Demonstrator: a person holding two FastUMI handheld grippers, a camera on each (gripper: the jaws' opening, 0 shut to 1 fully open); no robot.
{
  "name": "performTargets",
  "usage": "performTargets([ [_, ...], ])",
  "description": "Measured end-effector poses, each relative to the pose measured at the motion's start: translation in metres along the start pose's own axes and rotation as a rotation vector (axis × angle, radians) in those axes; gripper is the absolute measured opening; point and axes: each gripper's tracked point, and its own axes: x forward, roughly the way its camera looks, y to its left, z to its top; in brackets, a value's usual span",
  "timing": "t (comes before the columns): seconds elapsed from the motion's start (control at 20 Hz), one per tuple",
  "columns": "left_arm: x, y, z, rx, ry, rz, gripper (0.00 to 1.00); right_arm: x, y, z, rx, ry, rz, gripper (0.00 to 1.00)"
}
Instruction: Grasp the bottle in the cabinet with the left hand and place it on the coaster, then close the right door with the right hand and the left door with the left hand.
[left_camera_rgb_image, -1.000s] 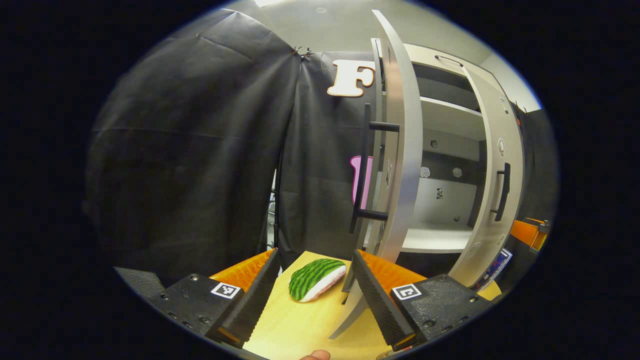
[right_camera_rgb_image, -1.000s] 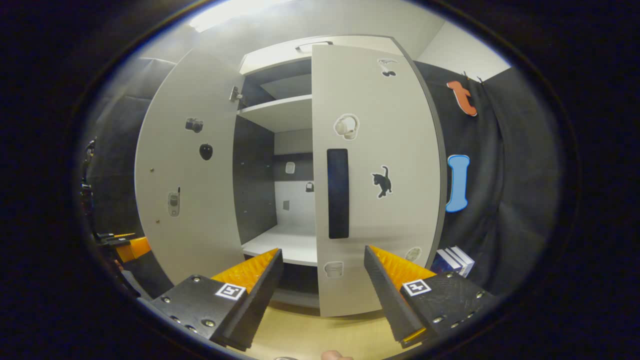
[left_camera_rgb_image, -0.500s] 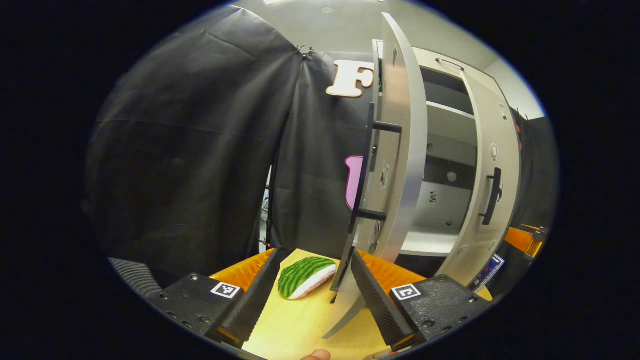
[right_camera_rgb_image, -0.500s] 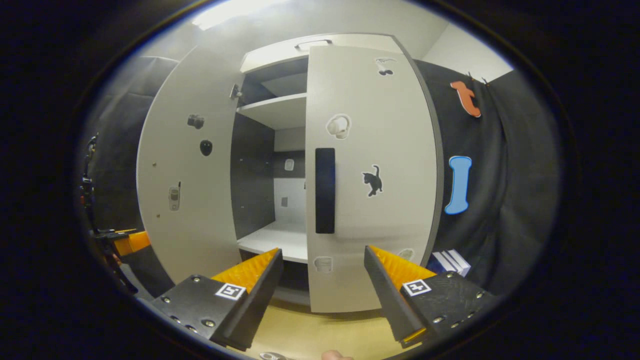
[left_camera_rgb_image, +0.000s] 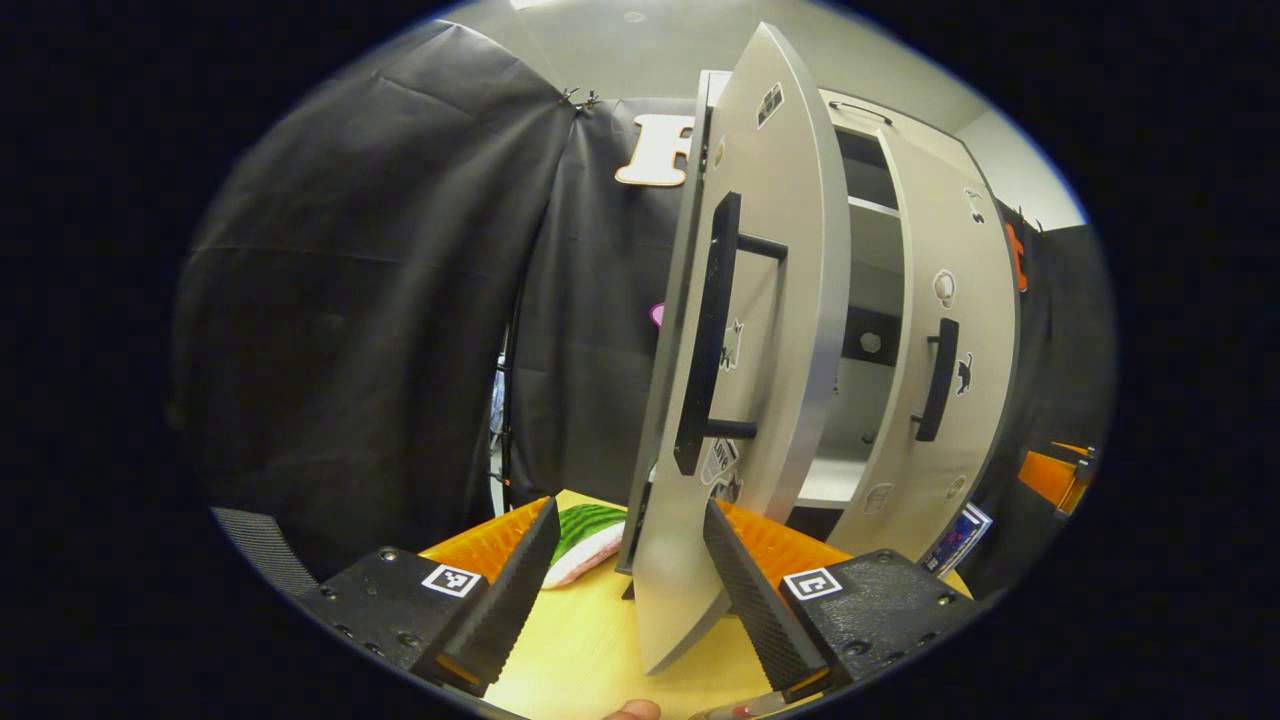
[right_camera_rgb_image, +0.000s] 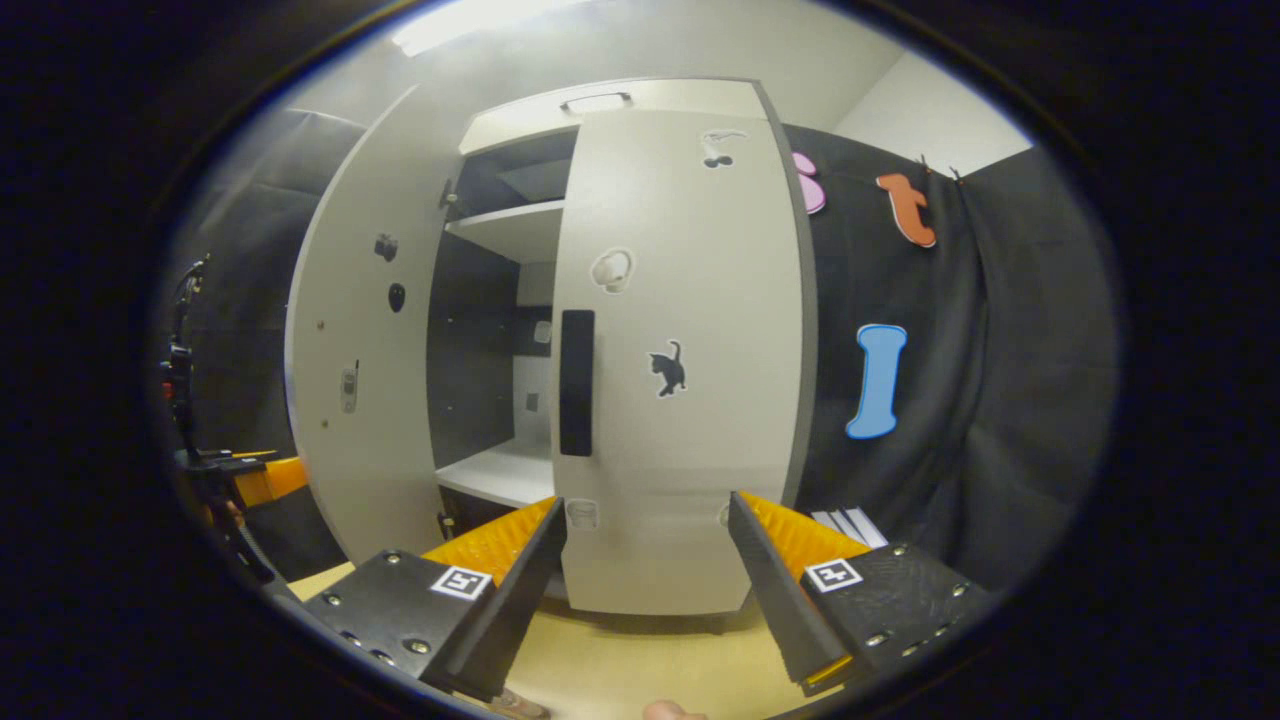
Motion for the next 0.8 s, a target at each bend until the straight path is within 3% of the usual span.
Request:
performTargets([
  [0.1, 0.005, -0.019, -0.002, 0.008, 0.009, -0.034, 0.89, -0.006, -0.013, 0.001, 0.014, -0.002, -0.026, 0.98],
  [0.15, 0.007, -0.030, -0.004, 0.010, 0.018, -0.060, 0.94, -0.009, -0.017, 0.001, 0.019, -0.004, -0.039, 0.98],
  [0.3, 0.014, -0.077, -0.015, -0.001, 0.049, -0.175, 0.95, -0.019, -0.038, 0.001, 0.007, -0.004, -0.086, 0.98],
  [0.35, 0.014, -0.096, -0.019, -0.010, 0.062, -0.218, 0.89, -0.023, -0.046, 0.000, 0.004, -0.002, -0.105, 0.98],
  [0.4, 0.015, -0.112, -0.020, -0.015, 0.071, -0.252, 0.95, -0.026, -0.053, 0.000, 0.006, -0.002, -0.122, 0.98],
  [0.55, 0.011, -0.149, -0.023, 0.019, 0.076, -0.342, 0.94, -0.038, -0.072, 0.002, 0.013, -0.003, -0.170, 0.98],
  [0.8, 0.008, -0.189, -0.023, 0.085, 0.071, -0.421, 0.95, -0.053, -0.098, -0.005, 0.016, 0.016, -0.234, 0.98],
])
